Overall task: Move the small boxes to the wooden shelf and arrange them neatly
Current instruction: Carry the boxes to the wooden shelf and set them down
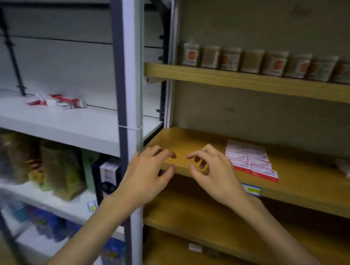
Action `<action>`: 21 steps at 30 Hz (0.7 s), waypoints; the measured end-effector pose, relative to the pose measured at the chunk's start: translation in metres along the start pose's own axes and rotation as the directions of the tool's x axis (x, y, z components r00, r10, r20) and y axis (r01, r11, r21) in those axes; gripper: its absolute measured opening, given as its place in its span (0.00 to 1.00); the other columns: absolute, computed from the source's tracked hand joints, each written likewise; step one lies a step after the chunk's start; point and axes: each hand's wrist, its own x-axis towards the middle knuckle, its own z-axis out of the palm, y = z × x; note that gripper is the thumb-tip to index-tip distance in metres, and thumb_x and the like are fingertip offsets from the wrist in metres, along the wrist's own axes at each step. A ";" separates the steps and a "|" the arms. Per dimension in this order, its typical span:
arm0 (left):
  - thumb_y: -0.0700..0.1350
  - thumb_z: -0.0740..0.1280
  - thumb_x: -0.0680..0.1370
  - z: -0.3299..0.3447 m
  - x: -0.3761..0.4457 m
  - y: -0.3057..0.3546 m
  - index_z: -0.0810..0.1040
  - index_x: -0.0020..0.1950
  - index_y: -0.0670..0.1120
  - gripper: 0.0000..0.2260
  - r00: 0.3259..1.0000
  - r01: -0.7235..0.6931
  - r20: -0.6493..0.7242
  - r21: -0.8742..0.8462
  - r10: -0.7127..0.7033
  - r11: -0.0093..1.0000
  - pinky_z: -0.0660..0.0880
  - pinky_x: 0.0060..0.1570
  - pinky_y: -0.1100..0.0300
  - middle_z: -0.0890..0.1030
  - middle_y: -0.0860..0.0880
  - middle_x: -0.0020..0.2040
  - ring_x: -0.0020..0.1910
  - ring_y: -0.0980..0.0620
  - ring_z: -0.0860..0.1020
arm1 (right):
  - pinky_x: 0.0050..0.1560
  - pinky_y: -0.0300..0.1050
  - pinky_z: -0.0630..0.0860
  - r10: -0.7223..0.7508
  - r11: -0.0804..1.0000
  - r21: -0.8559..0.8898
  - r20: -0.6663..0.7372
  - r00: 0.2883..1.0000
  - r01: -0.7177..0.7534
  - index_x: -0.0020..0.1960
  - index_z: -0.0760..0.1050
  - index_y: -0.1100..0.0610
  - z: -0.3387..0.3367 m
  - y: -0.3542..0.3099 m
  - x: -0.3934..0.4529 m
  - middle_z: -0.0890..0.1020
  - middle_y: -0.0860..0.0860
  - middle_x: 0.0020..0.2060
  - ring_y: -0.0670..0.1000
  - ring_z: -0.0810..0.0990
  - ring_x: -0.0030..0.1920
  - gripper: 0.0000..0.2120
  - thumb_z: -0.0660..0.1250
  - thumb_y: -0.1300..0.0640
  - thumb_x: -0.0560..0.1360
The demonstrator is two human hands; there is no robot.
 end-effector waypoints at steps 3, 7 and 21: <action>0.56 0.60 0.80 -0.030 -0.020 -0.050 0.77 0.62 0.56 0.13 1.000 0.006 -0.009 -0.001 -0.006 1.000 0.73 0.53 0.51 0.76 0.57 0.54 0.53 0.54 0.76 | 0.44 0.35 0.73 -0.019 0.999 0.042 -0.003 1.000 0.019 0.57 0.79 0.44 0.037 -0.043 0.016 0.73 0.39 0.46 0.40 0.75 0.46 0.08 0.68 0.50 0.78; 0.57 0.58 0.79 -0.064 -0.038 -0.115 0.76 0.62 0.57 0.15 1.000 0.019 -0.021 0.022 -0.018 1.000 0.73 0.53 0.51 0.77 0.57 0.53 0.53 0.54 0.77 | 0.46 0.44 0.79 -0.066 0.996 0.062 0.002 0.998 0.066 0.59 0.78 0.45 0.082 -0.099 0.042 0.75 0.40 0.47 0.42 0.77 0.46 0.10 0.66 0.50 0.78; 0.58 0.57 0.82 -0.132 -0.010 -0.342 0.71 0.69 0.59 0.17 0.990 0.140 -0.038 0.164 -0.136 0.976 0.71 0.62 0.50 0.78 0.55 0.60 0.60 0.52 0.75 | 0.54 0.48 0.78 -0.083 0.995 0.051 0.036 0.996 0.081 0.62 0.77 0.46 0.224 -0.229 0.191 0.78 0.43 0.50 0.45 0.79 0.44 0.14 0.64 0.49 0.77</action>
